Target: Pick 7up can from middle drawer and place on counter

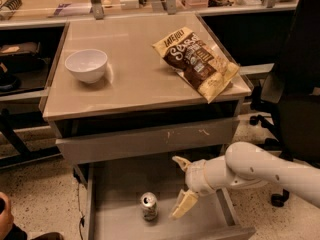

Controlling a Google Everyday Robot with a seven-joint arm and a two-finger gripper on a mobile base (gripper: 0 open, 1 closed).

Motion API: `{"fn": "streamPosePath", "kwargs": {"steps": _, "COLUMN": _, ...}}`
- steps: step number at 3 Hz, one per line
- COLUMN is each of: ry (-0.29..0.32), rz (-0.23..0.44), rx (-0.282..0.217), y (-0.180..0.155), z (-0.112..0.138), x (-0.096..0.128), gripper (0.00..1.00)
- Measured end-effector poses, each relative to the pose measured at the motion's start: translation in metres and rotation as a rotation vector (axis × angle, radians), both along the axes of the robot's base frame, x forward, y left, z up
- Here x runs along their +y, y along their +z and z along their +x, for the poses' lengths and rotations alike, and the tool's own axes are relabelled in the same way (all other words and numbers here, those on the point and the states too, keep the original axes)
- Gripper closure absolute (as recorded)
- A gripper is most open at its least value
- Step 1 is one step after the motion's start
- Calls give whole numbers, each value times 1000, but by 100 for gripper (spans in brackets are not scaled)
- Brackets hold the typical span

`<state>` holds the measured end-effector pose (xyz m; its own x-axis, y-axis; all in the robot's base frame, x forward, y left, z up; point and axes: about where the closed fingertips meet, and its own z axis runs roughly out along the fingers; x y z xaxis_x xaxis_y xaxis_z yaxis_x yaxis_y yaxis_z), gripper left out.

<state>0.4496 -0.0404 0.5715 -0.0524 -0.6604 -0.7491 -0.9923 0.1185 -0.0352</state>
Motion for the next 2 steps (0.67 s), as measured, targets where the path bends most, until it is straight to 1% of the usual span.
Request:
{"fn": "streamPosePath", "kwargs": {"steps": 1, "ry": 7, "rz": 78, "rx": -9, "y": -32, "z": 1, "x": 17, "gripper": 0}}
{"fn": "streamPosePath", "kwargs": {"steps": 2, "ry": 16, "rz": 130, "rx": -1, "y": -57, "z": -2, "x": 34, "gripper": 0}}
